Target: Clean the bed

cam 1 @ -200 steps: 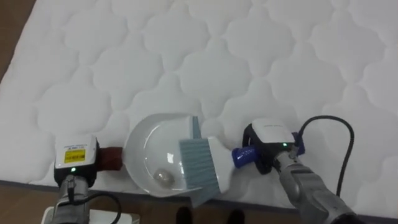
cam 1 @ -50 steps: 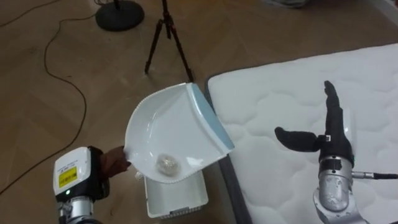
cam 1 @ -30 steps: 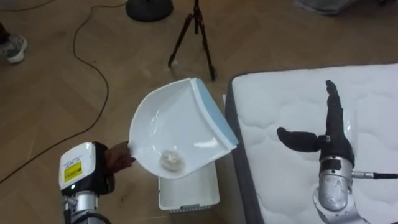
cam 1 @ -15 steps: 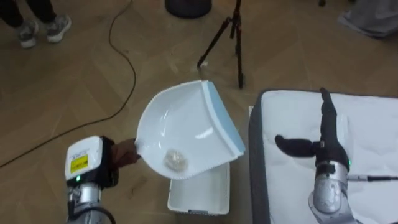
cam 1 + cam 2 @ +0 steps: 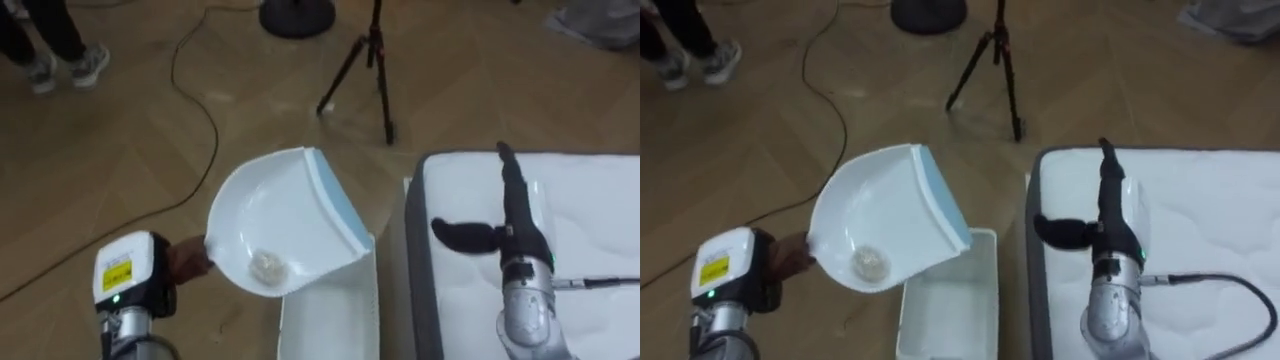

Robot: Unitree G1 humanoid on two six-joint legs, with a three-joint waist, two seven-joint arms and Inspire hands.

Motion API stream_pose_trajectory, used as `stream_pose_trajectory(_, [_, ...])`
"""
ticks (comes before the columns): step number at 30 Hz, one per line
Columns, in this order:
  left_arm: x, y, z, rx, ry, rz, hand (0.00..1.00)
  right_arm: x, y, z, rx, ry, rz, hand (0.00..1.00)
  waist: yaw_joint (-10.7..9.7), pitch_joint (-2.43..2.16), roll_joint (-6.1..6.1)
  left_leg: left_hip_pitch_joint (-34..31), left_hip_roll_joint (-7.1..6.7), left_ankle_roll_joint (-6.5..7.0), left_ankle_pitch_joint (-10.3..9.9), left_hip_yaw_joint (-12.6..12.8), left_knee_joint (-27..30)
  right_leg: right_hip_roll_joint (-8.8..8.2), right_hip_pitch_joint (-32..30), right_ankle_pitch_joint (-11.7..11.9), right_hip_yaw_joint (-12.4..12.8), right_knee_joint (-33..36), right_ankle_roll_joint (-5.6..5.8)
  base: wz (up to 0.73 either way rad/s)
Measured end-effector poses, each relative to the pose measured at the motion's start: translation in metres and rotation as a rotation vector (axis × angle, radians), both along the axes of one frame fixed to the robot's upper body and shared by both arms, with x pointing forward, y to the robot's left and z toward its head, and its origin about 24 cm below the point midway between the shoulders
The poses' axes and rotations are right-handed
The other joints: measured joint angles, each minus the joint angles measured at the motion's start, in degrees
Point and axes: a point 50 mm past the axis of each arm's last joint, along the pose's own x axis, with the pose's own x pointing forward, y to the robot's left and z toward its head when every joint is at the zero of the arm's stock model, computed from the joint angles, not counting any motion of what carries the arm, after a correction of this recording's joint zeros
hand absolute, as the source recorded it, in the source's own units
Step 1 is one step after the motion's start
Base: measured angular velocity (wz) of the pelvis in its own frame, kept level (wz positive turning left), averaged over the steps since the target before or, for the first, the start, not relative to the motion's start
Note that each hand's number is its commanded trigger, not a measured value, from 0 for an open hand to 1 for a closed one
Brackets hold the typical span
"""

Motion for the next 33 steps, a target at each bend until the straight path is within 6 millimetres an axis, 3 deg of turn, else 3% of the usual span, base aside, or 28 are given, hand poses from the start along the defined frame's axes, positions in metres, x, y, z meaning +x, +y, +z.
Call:
stream_pose_trajectory(3, [-0.005,0.009,-0.003,0.025,0.031,0.015,1.00,0.003,-0.004,-0.006,-0.021,0.029,0.001,0.00,-0.1,0.38,0.62,0.9,-1.12,2.27,1.3,0.9,-2.6,-1.01,-0.6,0.0,-0.6,0.5,-0.07,0.01])
stream_pose_trajectory(6, [-0.006,0.016,-0.001,0.049,0.032,0.017,1.00,0.002,-0.009,-0.010,-0.064,0.052,0.004,0.00,-0.3,0.75,1.89,0.9,-1.84,3.68,2.5,1.4,-4.9,-2.00,-2.6,-0.3,-0.7,1.9,-0.42,-0.04])
stream_pose_trajectory(9, [-0.003,0.024,0.004,0.077,0.024,0.015,1.00,0.001,-0.014,-0.015,-0.083,0.083,0.001,0.00,-1.5,0.47,2.34,-0.6,-2.63,3.67,4.0,1.4,-6.5,-3.18,-5.5,-0.8,-3.1,3.9,-1.11,0.02])
stream_pose_trajectory(12, [0.001,0.025,0.008,0.082,0.012,0.012,1.00,0.002,-0.020,-0.014,-0.100,0.088,0.002,0.00,-3.3,0.30,3.25,-2.6,-3.01,3.46,4.9,1.5,-7.0,-3.75,-8.2,-0.8,-3.3,5.5,-1.27,0.05])
stream_pose_trajectory(19, [0.010,0.029,0.012,0.119,0.020,-0.018,1.00,0.001,-0.030,-0.012,-0.131,0.091,0.000,0.00,-5.0,0.35,3.23,-4.4,-3.79,3.61,5.4,1.7,-6.9,-4.49,-11.1,-1.4,-3.6,7.7,-1.44,0.00])
stream_pose_trajectory(26, [0.019,0.052,0.027,0.246,0.050,-0.084,1.00,0.000,-0.025,-0.021,-0.154,0.139,0.047,0.00,-6.5,0.86,3.68,-8.5,-4.00,3.91,5.6,1.5,-5.9,-5.20,-14.8,-1.4,-4.2,8.7,-1.45,0.04])
stream_pose_trajectory(33, [0.031,0.052,0.033,0.298,0.066,-0.124,1.00,-0.003,-0.024,-0.028,-0.181,0.173,0.056,0.00,-6.7,1.22,3.63,-12.5,-4.67,4.11,5.7,0.6,-4.5,-6.18,-18.2,-1.6,-6.1,9.8,-1.26,0.11])
